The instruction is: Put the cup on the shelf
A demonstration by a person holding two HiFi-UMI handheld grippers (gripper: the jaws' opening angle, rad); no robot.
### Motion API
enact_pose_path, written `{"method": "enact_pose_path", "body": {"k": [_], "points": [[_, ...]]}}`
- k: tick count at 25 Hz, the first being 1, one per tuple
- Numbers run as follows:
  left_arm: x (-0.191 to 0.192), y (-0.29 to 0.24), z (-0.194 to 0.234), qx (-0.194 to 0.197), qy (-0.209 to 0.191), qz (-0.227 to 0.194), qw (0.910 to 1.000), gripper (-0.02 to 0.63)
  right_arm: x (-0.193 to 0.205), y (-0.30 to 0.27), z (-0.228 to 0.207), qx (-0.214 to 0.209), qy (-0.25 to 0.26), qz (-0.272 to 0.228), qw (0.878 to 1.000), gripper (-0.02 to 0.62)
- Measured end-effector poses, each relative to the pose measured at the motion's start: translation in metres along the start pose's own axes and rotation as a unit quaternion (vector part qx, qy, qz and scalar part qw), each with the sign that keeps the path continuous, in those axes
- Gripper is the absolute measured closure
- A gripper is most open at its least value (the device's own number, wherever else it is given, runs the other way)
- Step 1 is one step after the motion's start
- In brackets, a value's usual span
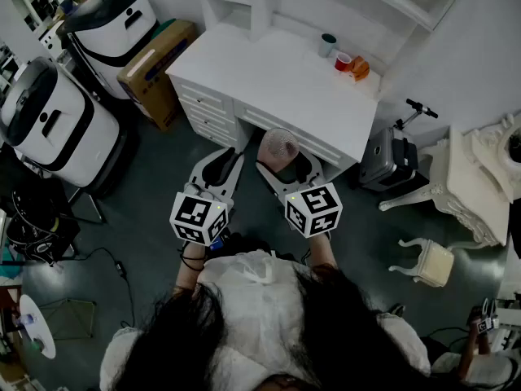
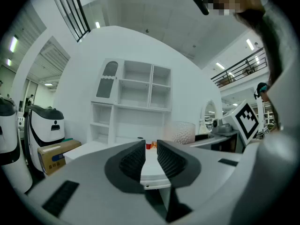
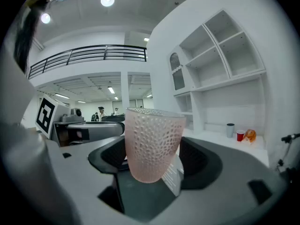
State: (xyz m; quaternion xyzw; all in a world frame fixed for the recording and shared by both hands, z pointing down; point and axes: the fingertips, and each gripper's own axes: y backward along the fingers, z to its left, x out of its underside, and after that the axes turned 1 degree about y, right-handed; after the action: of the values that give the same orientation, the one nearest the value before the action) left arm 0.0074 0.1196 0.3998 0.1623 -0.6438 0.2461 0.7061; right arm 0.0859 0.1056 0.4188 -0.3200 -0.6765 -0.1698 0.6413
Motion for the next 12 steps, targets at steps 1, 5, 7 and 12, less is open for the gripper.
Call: {"method": "enact_pose_path", "body": {"k": [1,5,7,12], "points": [[0.001,0.001,0.002,0.000,0.001,0.001,1.0000,0.522,0.001,-0.001,0.001,-0.001,-0.002,0.001,1.000,0.249],[0.003,0.004,0.008,0.000,0.002,0.002,1.0000,0.522,0.003,-0.006,0.004,0.001,-0.010,-0.001,1.000,0.249],[0.003,0.005,0.012,0.002,0.003,0.002,1.0000,0.522,0.003,-0.010,0.007,0.001,-0.014,-0.001,1.000,0.249],[0.003,0.008,0.023,0.008,0.005,0.002,1.0000,0.522,0.005,-0.025,0.017,-0.001,-0.016,0.008,1.000,0.249]]}}
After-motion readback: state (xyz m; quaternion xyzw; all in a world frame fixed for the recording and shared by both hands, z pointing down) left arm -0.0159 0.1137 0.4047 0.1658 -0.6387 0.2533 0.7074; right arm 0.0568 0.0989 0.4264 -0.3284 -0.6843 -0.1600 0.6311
